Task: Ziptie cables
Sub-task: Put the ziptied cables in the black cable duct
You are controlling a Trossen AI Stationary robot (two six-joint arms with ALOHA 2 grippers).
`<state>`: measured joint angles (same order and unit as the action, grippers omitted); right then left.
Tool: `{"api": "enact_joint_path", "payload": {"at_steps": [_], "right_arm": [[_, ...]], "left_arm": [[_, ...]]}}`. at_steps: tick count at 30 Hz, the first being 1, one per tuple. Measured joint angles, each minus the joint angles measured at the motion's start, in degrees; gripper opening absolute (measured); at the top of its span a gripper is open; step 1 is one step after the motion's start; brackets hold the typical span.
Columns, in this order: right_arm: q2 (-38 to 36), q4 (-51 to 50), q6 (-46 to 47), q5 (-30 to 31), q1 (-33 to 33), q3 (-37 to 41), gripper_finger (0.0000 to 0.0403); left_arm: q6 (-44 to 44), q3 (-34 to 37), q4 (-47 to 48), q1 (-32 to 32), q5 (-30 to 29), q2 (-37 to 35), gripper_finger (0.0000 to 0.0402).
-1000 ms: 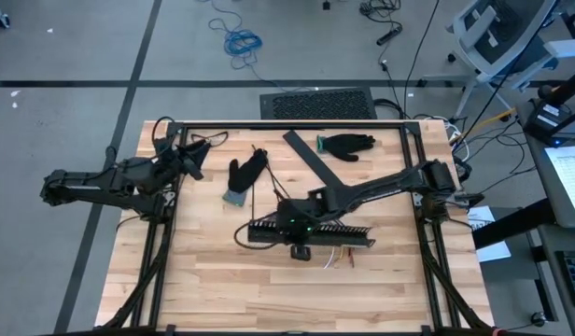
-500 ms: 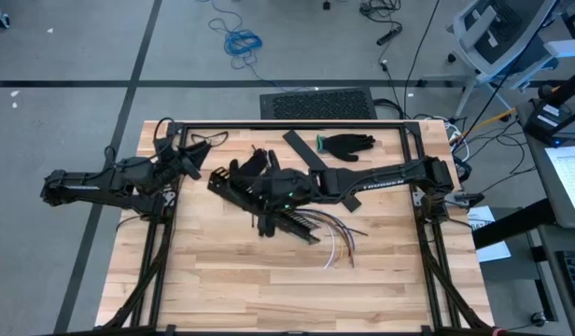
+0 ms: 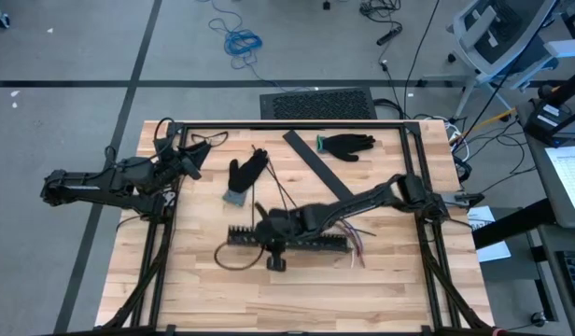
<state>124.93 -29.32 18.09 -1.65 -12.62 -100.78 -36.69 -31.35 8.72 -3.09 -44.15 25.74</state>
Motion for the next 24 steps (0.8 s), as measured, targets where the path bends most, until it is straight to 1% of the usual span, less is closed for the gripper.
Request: {"api": "enact_joint_path", "payload": {"at_steps": [3,8,14,16,19,22,24], "right_arm": [[1.3,-1.4,0.54,-2.06,-0.9,0.08,0.0],[1.6,-11.46,-1.95,-1.23,-2.14,0.11,0.0],[1.76,-10.32,-0.22,-2.15,-2.1,0.06,0.0],[1.98,-9.12,1.08,-4.46,-2.12,0.06,0.0],[2.33,-6.17,2.86,-9.49,-2.69,0.01,0.0],[2.38,-6.68,3.57,-11.82,-3.72,0.01,0.0],[2.38,-6.72,3.45,-15.17,-4.51,0.01,0.0]], "left_arm": [[1.35,0.0,-0.04,0.0,0.07,0.0,0.0157],[3.02,0.0,-0.04,0.0,0.72,0.0,0.0157],[3.09,0.0,-0.04,0.0,0.77,0.0,0.0157],[3.11,0.0,-0.04,0.0,0.77,-0.01,0.0157],[3.11,0.02,-0.04,0.0,0.82,-0.65,0.0157],[3.85,0.02,-0.08,0.0,0.8,-1.25,0.0157],[5.54,0.02,-0.18,0.0,0.82,-1.57,0.0157]]}}
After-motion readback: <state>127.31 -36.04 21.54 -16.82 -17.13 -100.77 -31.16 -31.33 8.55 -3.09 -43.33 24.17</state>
